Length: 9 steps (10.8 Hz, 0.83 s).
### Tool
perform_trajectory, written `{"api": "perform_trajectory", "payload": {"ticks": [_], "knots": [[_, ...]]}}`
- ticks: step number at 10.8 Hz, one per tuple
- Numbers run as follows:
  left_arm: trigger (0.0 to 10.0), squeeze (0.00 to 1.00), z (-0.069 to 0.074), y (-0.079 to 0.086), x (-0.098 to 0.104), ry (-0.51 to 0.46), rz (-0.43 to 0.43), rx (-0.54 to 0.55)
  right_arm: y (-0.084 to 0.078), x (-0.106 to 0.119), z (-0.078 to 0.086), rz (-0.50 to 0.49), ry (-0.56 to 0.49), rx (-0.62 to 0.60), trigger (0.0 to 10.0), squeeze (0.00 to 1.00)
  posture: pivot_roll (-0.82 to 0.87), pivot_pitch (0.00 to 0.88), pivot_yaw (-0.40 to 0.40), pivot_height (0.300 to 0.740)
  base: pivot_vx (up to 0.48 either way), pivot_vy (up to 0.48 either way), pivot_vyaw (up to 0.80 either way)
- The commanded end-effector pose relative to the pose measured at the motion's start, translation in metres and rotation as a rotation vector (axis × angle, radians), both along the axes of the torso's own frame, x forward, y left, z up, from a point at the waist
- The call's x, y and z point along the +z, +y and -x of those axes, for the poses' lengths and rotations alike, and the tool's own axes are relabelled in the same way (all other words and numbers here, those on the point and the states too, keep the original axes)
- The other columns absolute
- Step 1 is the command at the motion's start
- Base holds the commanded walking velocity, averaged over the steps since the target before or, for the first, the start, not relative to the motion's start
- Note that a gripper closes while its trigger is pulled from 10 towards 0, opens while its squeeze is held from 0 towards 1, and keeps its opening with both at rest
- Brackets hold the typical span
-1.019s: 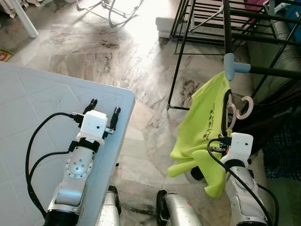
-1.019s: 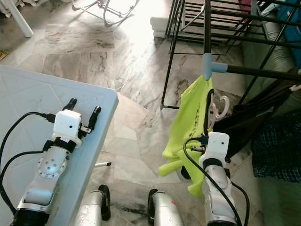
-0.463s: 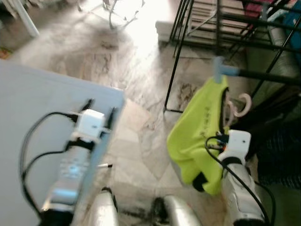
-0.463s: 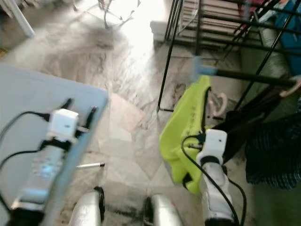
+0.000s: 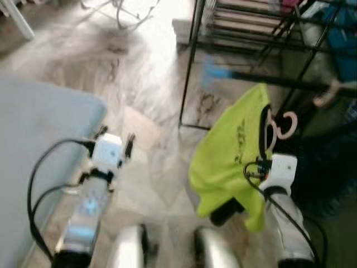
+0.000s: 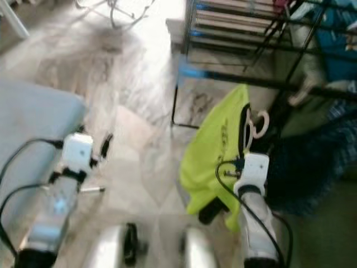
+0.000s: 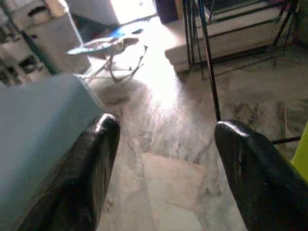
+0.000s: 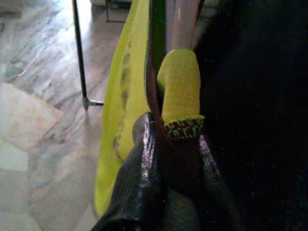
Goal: Hang hanger
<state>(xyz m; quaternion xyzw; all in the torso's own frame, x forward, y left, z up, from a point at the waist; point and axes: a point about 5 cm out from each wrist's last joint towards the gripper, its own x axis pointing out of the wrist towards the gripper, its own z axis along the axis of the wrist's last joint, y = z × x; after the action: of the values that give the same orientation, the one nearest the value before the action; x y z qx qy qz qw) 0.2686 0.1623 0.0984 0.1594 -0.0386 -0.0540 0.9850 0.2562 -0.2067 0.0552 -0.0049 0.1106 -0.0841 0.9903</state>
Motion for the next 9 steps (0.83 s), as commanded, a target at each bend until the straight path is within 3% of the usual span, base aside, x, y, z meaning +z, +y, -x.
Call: {"api": "perform_trajectory", "payload": {"ticks": [1,9], "knots": [[10.0,0.0,0.0027,-0.003,-0.0043,0.019,-0.01,-0.005,-0.0072,-0.0009,0.0044,0.001,0.003,-0.027,10.0,0.0,0.01,0.236,-0.062,0.74,0.0,0.0,0.0],[10.0,0.0,0.0009,-0.0048,-0.006,0.03,-0.008,-0.014,-0.0032,0.0019,-0.0013,-0.022,-0.007,-0.007,10.0,0.0,0.01,0.228,-0.062,0.74,-0.242,0.0,0.0]]}}
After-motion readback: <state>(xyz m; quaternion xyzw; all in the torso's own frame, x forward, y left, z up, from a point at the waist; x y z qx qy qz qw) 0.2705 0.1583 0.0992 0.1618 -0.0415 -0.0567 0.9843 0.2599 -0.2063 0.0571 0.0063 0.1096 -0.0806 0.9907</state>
